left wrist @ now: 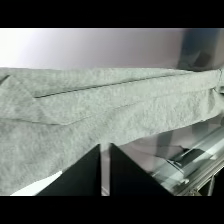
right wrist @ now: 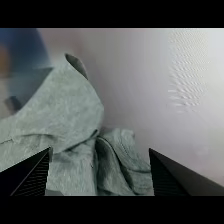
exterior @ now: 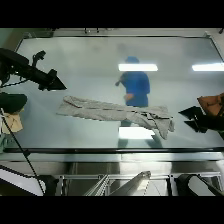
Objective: Fold the shirts.
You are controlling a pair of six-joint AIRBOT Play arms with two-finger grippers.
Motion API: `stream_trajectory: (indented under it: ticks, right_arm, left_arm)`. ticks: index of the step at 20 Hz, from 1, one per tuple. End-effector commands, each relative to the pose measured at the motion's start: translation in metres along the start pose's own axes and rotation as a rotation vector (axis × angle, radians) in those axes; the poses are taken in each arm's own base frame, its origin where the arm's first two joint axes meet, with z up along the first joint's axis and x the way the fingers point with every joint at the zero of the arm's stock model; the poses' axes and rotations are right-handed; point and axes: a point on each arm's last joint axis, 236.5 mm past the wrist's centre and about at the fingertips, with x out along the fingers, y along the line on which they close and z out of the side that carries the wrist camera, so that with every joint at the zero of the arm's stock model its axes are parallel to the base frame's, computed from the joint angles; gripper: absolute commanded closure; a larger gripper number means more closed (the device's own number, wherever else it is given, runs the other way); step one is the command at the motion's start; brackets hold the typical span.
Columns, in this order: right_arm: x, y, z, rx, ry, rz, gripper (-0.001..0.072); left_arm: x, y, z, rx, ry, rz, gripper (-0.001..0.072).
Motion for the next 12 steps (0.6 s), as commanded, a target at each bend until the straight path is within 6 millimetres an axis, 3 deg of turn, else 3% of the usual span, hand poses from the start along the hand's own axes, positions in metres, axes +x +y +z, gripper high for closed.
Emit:
stream_trajectory:
  ticks: [1,4,6,11,12]
  right_arm:
    - [0.009,-0.022,-0.036,0.175,0.099,-0.010,0.0027]
    - [0.022,-0.034,-0.054,0.212,0.167,-0.021,0.0027]
    - [0.033,-0.028,-0.062,0.204,0.206,-0.004,0.0028]
    - [0.072,0.024,-0.066,0.170,0.212,0.154,0.0036]
    - [0.078,0.033,-0.067,0.158,0.219,0.187,0.0089]
  left_arm:
    - [0.034,-0.036,-0.015,0.073,0.108,-0.017,0.0693]
    - [0.073,-0.064,-0.031,0.146,0.201,-0.024,0.0693]
    - [0.090,-0.079,-0.039,0.183,0.233,-0.025,0.0692]
    - [0.102,-0.093,-0.043,0.220,0.242,-0.025,0.0692]
    - [0.103,-0.095,-0.043,0.225,0.242,-0.024,0.0692]
